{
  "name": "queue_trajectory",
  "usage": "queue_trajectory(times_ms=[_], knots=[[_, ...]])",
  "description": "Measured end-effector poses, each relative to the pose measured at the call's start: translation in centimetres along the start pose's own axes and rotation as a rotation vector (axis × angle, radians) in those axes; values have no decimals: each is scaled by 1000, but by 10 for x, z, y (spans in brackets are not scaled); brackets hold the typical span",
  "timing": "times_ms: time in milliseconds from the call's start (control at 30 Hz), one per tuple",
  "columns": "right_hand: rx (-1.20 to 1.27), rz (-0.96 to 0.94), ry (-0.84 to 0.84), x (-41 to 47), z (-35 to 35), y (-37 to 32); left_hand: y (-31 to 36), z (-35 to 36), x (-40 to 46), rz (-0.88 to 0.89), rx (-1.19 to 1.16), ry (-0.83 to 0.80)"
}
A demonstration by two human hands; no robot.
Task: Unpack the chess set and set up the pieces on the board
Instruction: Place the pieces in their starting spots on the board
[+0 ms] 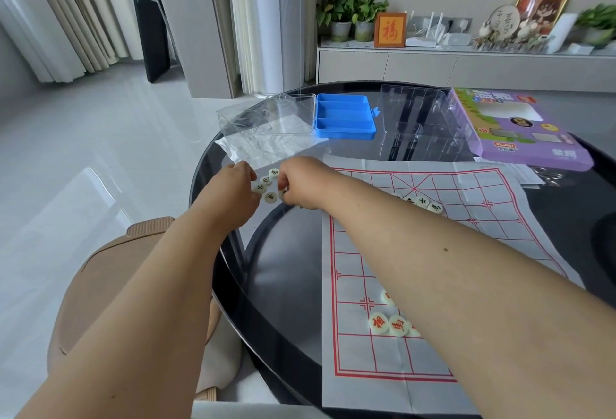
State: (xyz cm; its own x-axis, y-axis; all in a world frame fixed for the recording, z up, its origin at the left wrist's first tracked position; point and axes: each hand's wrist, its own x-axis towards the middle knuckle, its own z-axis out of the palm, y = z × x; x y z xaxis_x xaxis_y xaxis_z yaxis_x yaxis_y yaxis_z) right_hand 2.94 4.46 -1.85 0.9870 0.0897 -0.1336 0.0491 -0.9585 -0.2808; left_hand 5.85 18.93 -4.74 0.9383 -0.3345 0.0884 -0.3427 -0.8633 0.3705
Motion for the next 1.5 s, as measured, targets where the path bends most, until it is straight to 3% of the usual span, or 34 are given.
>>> queue_trajectory(times_ms=[500, 667, 1067, 1233, 1400, 1500], knots=[[-22, -45, -24, -2, -1, -7, 6, 7, 5, 63, 93, -1], [6, -29, -27, -1, 1, -5, 3, 11, 11, 68, 246, -19], [114, -27, 109, -18, -16, 21, 9, 5, 9, 47, 254, -51], [124, 69, 149, -36, -36, 67, 47, -7, 8, 139, 179, 37], [73, 173, 110, -50, -41, 113, 116, 21, 10, 344, 136, -67], [68, 217, 107, -57, -42, 133, 136, 42, 21, 354, 177, -138]])
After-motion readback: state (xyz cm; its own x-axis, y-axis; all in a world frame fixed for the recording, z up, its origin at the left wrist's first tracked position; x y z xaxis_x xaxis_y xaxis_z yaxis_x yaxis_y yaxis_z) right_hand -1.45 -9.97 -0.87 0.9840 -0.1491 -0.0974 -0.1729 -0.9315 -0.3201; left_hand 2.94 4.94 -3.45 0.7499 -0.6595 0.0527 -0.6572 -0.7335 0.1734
